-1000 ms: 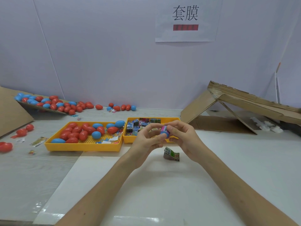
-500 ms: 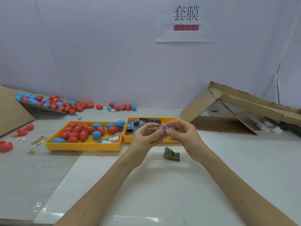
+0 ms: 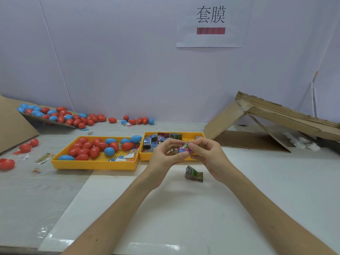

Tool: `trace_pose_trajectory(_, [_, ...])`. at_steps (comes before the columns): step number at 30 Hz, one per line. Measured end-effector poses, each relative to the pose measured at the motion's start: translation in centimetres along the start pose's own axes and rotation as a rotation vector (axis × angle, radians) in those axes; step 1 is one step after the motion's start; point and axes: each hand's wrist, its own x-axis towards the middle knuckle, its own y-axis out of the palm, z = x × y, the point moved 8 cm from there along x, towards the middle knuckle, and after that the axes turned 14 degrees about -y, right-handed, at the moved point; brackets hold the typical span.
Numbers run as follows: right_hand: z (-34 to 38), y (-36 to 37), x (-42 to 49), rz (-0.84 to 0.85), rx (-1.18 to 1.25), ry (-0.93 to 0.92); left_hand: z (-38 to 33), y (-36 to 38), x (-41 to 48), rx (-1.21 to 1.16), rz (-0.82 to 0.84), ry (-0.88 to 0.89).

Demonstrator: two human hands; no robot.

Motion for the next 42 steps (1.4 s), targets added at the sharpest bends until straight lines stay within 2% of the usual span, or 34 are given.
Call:
trace_pose_trajectory(21, [-0.1, -0.2, 0.1, -0.007, 0.019, -0.013, 0.1, 0.0, 0.0, 0.043, -0.004, 0.004])
trace_pose_trajectory(29, [-0.5, 0.5, -0.1, 0.037, 0.029, 0.068, -0.3, 0.3, -0.2, 0.085, -0.003, 0.053])
trace_pose_trajectory(42, [-0.3, 0.4, -0.1, 0.007, 0.04, 0.057, -0.6, -1.1, -0.1, 0.036, -0.119, 0.067])
